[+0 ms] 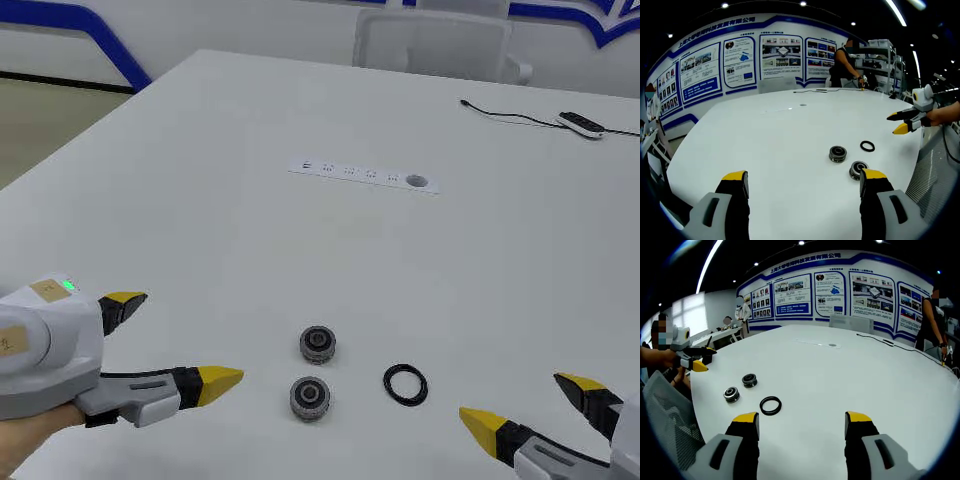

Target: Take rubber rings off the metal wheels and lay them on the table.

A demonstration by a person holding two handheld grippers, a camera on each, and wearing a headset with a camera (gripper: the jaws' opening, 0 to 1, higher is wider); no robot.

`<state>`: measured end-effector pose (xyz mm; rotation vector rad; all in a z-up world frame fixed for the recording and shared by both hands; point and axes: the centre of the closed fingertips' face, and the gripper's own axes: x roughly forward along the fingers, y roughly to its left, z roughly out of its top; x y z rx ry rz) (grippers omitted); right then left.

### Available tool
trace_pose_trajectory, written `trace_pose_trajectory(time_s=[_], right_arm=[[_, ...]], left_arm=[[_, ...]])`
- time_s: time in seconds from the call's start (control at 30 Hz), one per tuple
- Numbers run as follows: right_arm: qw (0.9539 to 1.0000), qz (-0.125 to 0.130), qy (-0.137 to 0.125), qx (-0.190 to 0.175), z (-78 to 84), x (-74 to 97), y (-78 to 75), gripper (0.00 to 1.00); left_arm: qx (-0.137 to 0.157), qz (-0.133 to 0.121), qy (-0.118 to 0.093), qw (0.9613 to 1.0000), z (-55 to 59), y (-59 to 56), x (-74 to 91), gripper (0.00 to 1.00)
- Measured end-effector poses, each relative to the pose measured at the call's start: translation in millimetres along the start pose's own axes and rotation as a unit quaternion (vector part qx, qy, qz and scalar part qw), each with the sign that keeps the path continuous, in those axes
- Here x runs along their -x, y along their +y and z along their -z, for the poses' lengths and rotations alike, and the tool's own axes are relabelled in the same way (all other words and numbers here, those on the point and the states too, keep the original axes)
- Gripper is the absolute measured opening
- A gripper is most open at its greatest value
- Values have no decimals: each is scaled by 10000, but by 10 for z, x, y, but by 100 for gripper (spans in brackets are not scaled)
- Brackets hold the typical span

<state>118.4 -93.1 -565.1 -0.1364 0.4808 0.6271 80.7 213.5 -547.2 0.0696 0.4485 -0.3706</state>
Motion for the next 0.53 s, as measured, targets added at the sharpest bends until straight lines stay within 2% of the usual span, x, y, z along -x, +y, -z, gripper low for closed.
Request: trace_pose_trajectory(time_s=[0.27,0.53], right_arm=[[10000,1,-36,-55,-45,-48,7,70],[10000,38,-49,-47,-59,-57,25,70]], left_arm=[[-34,53,42,10000,-8,-19,-16,94],[-68,58,-42,10000,-94,-6,-8,94]])
